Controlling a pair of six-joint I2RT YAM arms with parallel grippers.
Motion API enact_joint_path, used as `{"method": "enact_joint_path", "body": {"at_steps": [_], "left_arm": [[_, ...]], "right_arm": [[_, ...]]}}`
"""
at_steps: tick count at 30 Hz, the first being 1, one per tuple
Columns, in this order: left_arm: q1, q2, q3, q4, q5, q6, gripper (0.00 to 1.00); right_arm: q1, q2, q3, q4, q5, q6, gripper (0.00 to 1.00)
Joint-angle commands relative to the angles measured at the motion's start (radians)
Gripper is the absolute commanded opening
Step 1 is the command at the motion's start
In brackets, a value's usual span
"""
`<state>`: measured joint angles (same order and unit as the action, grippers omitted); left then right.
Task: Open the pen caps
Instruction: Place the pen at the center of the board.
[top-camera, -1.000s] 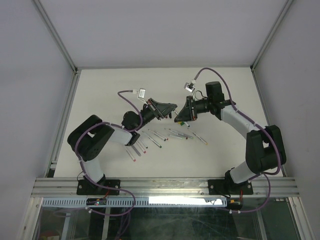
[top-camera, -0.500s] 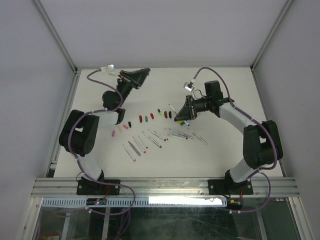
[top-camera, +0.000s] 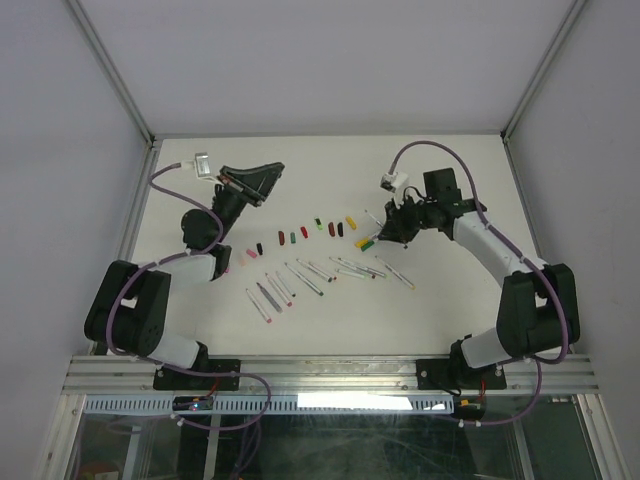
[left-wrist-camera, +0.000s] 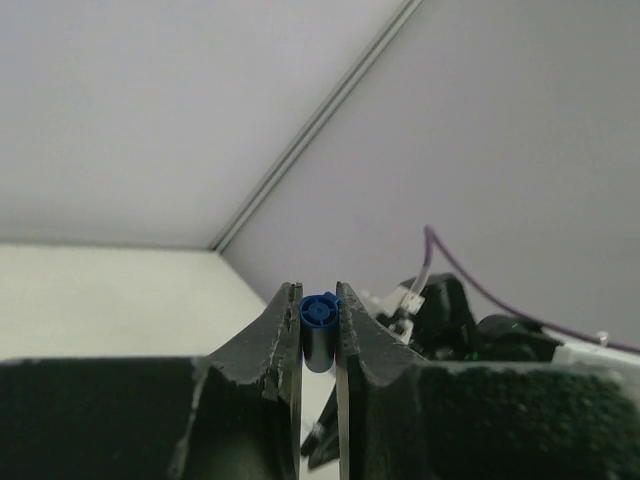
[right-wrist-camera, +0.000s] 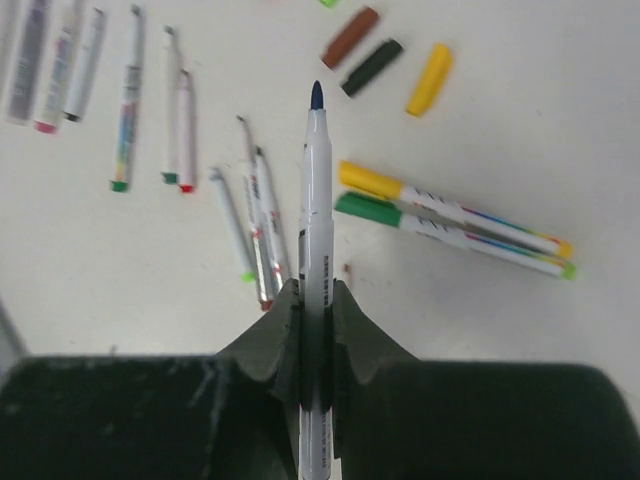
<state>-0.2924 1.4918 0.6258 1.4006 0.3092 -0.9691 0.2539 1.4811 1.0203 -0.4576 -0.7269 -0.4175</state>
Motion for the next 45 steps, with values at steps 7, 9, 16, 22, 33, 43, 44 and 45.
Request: {"method": "enact_joint_path", "body": {"at_steps": [7,9,16,22,33,43,44,45], "left_arm": [[-0.241,-0.354,-0.103,-0.616,-0.147,0.456,0.0],[-0.265,-0.372,-0.123,-0.631,-0.175,0.47,0.0],[-0.291,-0.332,-0.156,-0.611,-0.203,0.434,0.0],[-0.324,-0.295,-0.173,-0.589,-0.223,0.424,0.0],[-0.348,-0.298,-0.184,-0.577,-0.231,0.409,0.01],[-0.37,-0.279,-0.166,-0.579,-0.213,0.403,0.03],[-0.372,-0.272,-0.163,-0.575,-0.21,0.399,0.03],[-0.374,-0.265,-0.158,-0.574,-0.206,0.396,0.03]], "right_arm": [[-0.054,-0.02,-0.078,-0.125,0.344,-0.196,0.0],[-0.054,0.013,-0.083,-0.159,0.355,-0.194,0.02],[-0.054,0.091,-0.084,-0.163,0.399,-0.152,0.06],[-0.053,0.171,-0.064,-0.194,0.402,-0.136,0.11],[-0.051,0.193,-0.055,-0.215,0.41,-0.129,0.32],[-0.051,0.176,-0.048,-0.214,0.402,-0.122,0.36],[-0.053,0.167,-0.047,-0.211,0.396,-0.121,0.36],[-0.053,0.155,-0.046,-0.207,0.391,-0.119,0.36]]}}
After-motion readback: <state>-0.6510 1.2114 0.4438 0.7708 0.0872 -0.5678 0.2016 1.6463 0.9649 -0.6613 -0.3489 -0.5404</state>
